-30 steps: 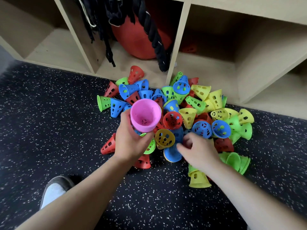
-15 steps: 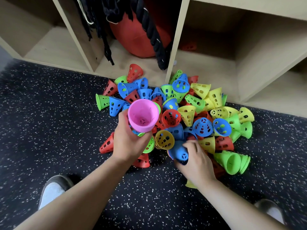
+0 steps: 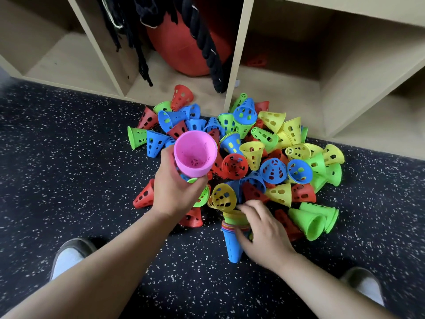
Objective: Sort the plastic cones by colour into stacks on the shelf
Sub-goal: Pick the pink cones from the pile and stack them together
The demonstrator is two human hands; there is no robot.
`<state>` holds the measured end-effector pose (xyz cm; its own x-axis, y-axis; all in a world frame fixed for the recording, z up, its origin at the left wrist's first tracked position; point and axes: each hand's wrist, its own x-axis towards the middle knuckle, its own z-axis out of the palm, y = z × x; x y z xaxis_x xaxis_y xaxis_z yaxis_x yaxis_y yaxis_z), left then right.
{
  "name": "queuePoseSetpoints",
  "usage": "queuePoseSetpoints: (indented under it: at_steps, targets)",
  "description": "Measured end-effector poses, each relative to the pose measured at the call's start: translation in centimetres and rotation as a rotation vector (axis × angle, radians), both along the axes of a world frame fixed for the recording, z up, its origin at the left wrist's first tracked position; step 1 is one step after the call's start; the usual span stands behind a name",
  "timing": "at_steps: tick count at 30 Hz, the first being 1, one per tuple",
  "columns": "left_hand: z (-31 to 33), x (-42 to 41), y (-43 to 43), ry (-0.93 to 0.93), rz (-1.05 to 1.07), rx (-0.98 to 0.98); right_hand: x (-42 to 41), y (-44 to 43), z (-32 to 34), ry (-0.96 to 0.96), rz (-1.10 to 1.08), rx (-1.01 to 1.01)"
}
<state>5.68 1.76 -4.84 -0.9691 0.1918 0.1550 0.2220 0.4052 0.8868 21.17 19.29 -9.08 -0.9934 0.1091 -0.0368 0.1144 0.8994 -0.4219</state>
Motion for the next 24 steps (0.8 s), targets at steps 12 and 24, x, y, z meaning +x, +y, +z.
queuePoseSetpoints:
  at_steps: [12,24]
  targets:
    - [0.3,0.4,0.0,0.023,0.001,0.012,-2.6,2.5,2.0,-0.281,-0.159,-0.145]
    - [0.5,0.6,0.0,0.008,0.004,0.006,-4.2,5.1,3.1,0.082,-0.404,-0.137]
